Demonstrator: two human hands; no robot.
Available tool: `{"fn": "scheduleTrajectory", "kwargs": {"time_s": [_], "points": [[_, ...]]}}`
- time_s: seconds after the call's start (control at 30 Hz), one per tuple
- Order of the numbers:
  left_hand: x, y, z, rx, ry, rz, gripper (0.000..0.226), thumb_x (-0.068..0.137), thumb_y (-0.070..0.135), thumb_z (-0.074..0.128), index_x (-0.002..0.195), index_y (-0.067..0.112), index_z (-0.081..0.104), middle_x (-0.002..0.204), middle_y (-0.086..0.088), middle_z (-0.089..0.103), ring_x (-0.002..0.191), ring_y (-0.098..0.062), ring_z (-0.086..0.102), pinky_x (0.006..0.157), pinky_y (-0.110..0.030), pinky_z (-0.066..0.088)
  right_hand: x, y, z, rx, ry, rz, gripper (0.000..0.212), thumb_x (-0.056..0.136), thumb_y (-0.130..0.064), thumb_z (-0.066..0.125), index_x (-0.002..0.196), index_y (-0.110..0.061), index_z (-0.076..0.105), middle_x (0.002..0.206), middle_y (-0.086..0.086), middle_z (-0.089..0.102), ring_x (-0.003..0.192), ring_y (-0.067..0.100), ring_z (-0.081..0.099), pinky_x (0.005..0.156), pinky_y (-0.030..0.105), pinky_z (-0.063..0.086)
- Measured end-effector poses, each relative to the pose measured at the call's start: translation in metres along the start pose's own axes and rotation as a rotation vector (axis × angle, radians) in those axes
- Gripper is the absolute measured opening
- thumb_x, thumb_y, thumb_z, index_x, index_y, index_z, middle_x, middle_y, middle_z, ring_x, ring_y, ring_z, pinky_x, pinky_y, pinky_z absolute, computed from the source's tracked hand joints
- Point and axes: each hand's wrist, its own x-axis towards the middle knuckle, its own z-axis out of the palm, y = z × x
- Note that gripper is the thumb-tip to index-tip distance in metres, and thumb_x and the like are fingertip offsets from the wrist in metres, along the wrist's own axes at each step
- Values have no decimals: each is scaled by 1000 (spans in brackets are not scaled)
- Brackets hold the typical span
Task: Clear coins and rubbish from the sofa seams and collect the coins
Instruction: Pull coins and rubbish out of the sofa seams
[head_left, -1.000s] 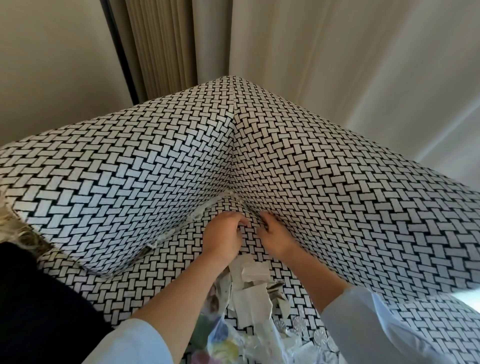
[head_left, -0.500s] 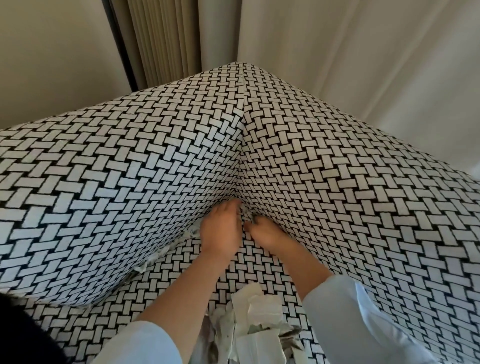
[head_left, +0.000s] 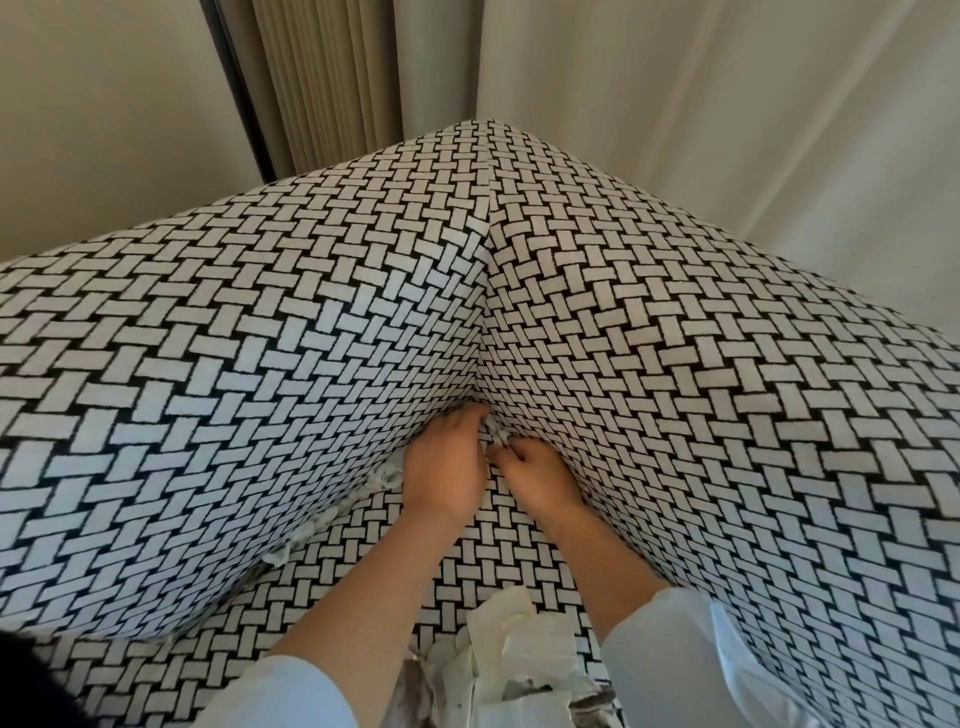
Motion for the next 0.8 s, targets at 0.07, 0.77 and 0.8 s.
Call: {"fn": "scheduleTrajectory", "kwargs": {"time_s": [0.07, 0.77, 0.8], "points": [[2, 0, 1, 6, -18, 1, 50, 90, 9, 47, 137, 26, 48, 131, 3, 59, 112, -18, 55, 82, -31, 47, 0, 2, 0, 86, -15, -8, 28, 87, -39, 55, 61, -29, 59, 57, -15, 56, 64, 14, 53, 65, 32, 41], [-6, -5, -1, -346, 72, 69, 48, 85, 3, 54, 117, 37, 61, 110, 18, 59, 98, -1, 55, 84, -27, 52, -13, 5, -2, 592, -54, -159, 40, 92, 4, 55, 124, -18, 65, 118, -9, 70, 110, 0, 63, 100, 19, 46], [-7, -5, 0, -358, 82, 83, 47, 85, 3, 55, 118, 36, 60, 109, 18, 57, 96, -2, 54, 84, -27, 52, -14, 6, -2, 613, -62, -180, 38, 91, 3, 57, 119, -20, 68, 114, -9, 72, 109, 1, 64, 97, 17, 48]]}}
